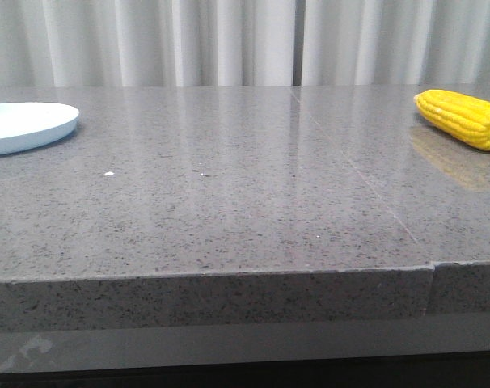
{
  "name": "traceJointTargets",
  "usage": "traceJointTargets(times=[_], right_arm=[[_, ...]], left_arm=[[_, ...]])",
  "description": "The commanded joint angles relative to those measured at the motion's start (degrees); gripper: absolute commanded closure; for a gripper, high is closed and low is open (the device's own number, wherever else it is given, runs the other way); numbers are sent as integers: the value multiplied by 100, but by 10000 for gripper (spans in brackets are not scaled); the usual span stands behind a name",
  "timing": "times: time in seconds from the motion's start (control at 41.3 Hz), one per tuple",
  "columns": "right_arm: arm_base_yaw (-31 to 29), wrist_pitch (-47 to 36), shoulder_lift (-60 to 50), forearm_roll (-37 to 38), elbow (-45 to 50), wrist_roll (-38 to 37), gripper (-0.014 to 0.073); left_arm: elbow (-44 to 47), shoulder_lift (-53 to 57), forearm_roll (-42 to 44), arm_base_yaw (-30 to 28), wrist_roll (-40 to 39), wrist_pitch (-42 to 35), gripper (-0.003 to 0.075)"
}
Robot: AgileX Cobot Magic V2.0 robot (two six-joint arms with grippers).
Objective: Place corn on plate with both arms
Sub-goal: 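Lower the left gripper onto the rim of the white plate and grasp it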
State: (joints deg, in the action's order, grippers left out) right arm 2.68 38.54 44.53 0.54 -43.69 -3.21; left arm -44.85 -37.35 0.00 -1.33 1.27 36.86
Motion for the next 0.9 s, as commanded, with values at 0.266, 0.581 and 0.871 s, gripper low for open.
traceJointTargets(times=[0.266,0.581,0.871], right_arm=[[-31,-342,29,12,-193,73,-22],[-31,-342,29,12,-193,73,-22],[-31,-342,29,12,-193,73,-22]], left_arm=[[-516,-1040,0,5,-2,-124,208],[-1182,-2374,314,-48,-2,-146,208],[-2037,-3501,-557,-914,508,362,208]])
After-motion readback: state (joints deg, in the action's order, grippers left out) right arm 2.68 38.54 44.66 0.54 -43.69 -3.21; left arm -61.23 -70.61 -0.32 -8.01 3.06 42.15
